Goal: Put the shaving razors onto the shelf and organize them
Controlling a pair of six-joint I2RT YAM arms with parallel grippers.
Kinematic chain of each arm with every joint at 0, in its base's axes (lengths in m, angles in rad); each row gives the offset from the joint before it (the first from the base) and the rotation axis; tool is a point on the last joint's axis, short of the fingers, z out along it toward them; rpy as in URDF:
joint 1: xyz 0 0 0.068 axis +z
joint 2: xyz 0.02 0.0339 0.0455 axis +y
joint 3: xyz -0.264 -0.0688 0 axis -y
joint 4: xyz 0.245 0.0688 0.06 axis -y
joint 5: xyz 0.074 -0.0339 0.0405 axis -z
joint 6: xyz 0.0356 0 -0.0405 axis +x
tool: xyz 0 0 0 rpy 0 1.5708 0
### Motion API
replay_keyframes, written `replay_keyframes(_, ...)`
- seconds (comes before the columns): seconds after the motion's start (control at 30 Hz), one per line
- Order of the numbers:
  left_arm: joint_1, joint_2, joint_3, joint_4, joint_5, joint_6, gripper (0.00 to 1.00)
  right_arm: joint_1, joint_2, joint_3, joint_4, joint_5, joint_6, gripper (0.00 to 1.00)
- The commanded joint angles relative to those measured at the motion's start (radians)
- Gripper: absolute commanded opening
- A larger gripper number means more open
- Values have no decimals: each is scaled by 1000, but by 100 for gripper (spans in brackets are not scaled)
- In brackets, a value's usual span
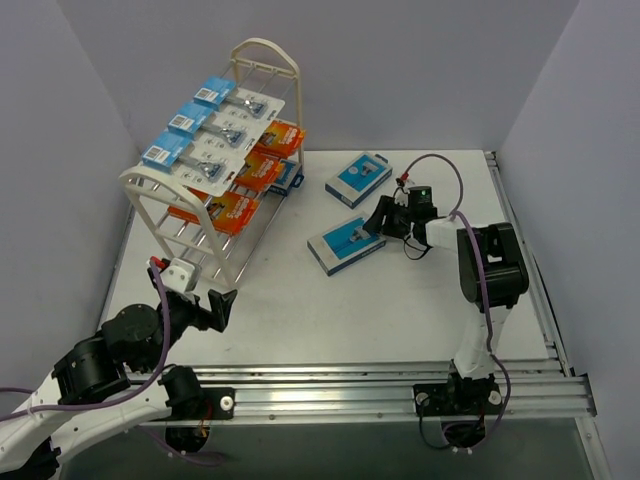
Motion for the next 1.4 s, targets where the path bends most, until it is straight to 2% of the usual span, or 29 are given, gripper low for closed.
replay_keyframes(0.0, 3, -13, 34, -1, -20, -14, 94, 13, -38, -75, -36, 2, 3, 45)
replay_keyframes(0.23, 4, -22, 32, -1, -20, -15, 94, 29, -155, -222, 21, -9, 49, 6)
replay_keyframes(0.3, 4, -23, 32, -1, -20, -15, 94, 51, -190, -283, 47, -21, 78, 0)
replay_keyframes(0.47, 6, -22, 37, -5, -20, -17, 94, 127, -333, -421, 117, -15, 167, 0)
replay_keyframes(0.6, 8, -34, 35, -5, -20, -20, 94, 171, -442, -576, 240, -3, 337, 0)
replay_keyframes(0.77, 9, -31, 33, -1, -12, -18, 94, 180, -554, -705, 350, 80, 504, 0)
replay_keyframes(0.87, 11, -27, 30, 2, -6, -17, 94, 193, -632, -737, 351, 140, 564, 0)
replay_keyframes(1.03, 11, -20, 29, 7, 2, -18, 94, 217, -753, -718, 289, 252, 616, 0)
replay_keyframes(1.13, 9, -13, 29, 10, 9, -20, 94, 237, -770, -670, 258, 322, 635, 0)
replay_keyframes(1.37, 9, -2, 29, 11, 21, -24, 94, 300, -651, -502, 261, 428, 661, 0)
